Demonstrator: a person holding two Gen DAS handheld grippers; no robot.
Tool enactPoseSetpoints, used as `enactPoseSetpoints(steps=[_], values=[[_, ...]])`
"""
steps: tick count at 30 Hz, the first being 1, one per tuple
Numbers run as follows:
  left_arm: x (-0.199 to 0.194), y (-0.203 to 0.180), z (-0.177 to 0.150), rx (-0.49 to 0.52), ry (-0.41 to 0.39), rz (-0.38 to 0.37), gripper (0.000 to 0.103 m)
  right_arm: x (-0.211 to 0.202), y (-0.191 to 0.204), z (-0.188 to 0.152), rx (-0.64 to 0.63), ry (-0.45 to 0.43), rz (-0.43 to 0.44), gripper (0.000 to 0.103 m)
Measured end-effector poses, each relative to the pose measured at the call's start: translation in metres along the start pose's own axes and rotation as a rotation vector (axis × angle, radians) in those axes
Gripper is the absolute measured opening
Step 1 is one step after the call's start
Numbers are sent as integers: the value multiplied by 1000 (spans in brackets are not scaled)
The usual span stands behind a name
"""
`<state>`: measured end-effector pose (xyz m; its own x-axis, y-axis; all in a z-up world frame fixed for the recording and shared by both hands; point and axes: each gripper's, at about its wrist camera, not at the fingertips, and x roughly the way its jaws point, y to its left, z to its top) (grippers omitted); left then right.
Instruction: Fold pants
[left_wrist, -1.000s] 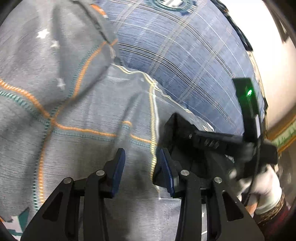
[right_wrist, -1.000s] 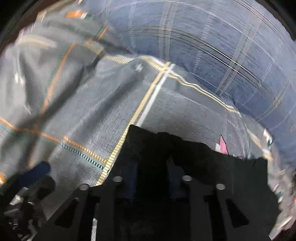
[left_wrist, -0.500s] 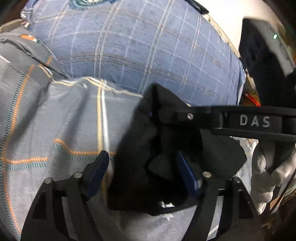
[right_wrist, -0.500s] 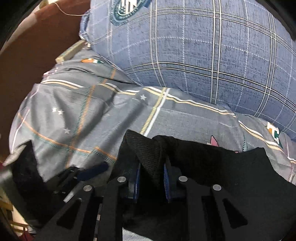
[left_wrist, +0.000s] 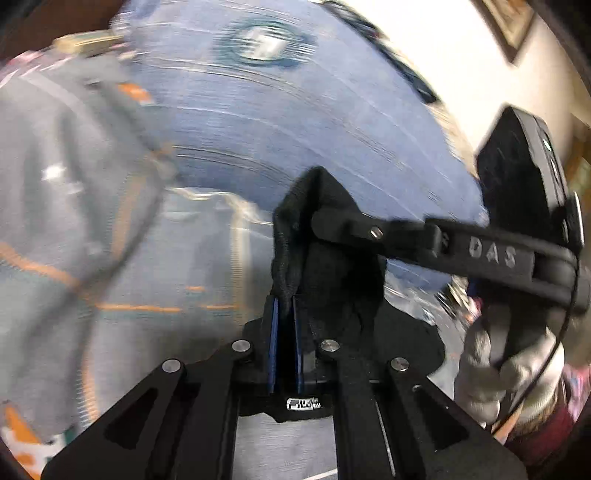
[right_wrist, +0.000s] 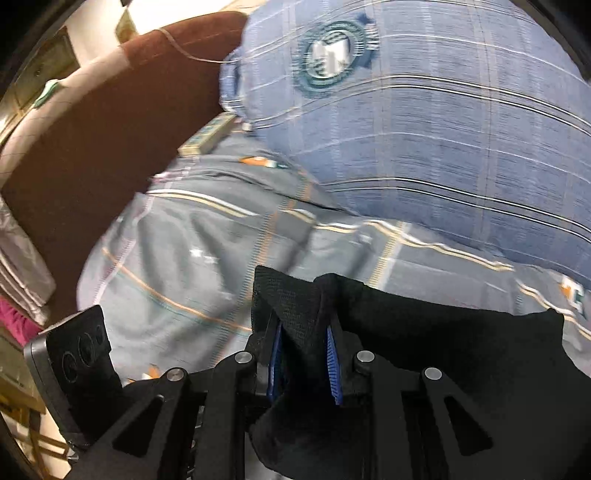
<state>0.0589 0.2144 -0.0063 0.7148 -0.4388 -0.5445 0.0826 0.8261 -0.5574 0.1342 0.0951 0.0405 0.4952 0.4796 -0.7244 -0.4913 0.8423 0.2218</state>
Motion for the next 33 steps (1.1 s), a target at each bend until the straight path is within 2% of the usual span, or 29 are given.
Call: enactPoseSetpoints(steps=[1,5,7,9,12,14,18,21,23,26,28,30,32,33], values=[[-3,13,1,-47,-17,54,5,14,5,1,3,22,13,22],[-10,59,2,-204,-66,226,5,88,8,-14,80,153,42,38],[-16,66,-1,-240,-109,248,5,116,4,-24,116,188,44,39],[-25,66,-2,-246,-152,245,6,126,-3,-29,169,195,96,39],[-31,48,-9,-176,-189,252,17,93,-10,-24,232,70,242,39],[-18,31,-13,-107,-171,259,21,63,-12,-20,220,-10,261,39],[19,7,-30,13,-24,217,23,19,-35,-39,188,-47,164,39],[52,8,-46,34,111,275,23,11,-75,-73,274,-23,94,39],[62,10,-50,33,137,295,22,11,-105,-94,355,-11,54,39],[53,4,-56,79,120,310,23,0,-149,-127,478,-17,33,39],[44,-6,-59,106,121,326,23,-26,-170,-148,511,-68,49,39],[40,-26,-55,125,127,278,24,-64,-188,-167,532,-164,60,39],[45,-55,-51,191,135,248,39,-106,-210,-190,556,-270,15,39],[49,-79,-52,261,144,232,42,-128,-223,-204,574,-324,-31,39]])
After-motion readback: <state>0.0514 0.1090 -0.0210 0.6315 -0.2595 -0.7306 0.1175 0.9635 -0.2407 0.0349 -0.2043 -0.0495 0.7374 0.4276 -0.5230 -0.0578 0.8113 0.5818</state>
